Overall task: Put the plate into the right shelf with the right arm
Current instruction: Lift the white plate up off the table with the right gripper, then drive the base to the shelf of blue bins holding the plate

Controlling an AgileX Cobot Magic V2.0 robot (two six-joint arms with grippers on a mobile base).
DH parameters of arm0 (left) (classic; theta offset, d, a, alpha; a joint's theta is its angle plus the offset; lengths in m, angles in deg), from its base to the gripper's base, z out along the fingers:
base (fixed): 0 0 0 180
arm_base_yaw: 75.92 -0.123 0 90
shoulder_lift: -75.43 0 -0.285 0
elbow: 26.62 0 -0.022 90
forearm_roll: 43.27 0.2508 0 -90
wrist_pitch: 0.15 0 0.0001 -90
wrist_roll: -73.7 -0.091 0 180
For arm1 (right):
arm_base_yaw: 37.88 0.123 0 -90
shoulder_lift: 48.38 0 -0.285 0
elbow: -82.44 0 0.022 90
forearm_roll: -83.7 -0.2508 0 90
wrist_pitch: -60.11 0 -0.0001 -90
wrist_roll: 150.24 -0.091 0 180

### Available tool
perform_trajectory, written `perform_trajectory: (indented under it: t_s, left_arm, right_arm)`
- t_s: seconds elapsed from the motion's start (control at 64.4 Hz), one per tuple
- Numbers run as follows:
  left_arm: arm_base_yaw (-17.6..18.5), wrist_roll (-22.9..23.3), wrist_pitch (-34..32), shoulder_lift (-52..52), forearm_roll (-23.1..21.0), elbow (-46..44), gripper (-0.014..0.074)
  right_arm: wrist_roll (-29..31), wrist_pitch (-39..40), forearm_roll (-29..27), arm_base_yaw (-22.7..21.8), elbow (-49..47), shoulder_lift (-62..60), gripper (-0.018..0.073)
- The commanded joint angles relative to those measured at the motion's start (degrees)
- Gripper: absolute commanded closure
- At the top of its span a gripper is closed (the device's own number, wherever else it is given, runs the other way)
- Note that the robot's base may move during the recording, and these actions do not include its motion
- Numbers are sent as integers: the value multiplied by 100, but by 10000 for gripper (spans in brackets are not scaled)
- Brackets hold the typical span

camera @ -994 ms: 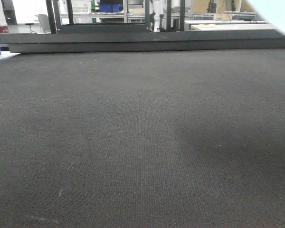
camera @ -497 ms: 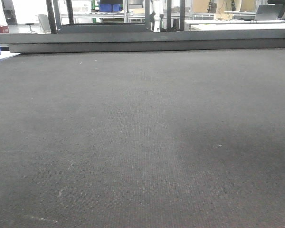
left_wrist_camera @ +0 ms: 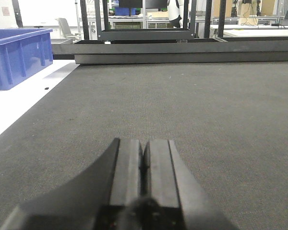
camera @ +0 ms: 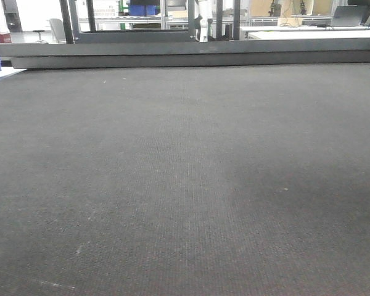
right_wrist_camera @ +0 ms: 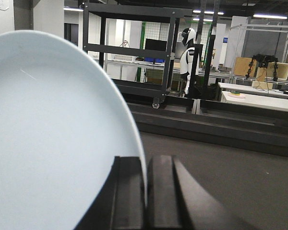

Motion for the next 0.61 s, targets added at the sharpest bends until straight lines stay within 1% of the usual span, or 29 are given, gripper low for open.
perform_trajectory:
  t_s: [0.0,0.59]
  left_arm:
    - [32,14,-470,-62,-12,49,643]
    - [32,14,-470,-62,-12,49,643]
  right_arm:
    - [20,572,78,-39,-214,51,505]
    - [20,456,78,-39,-137,51,505]
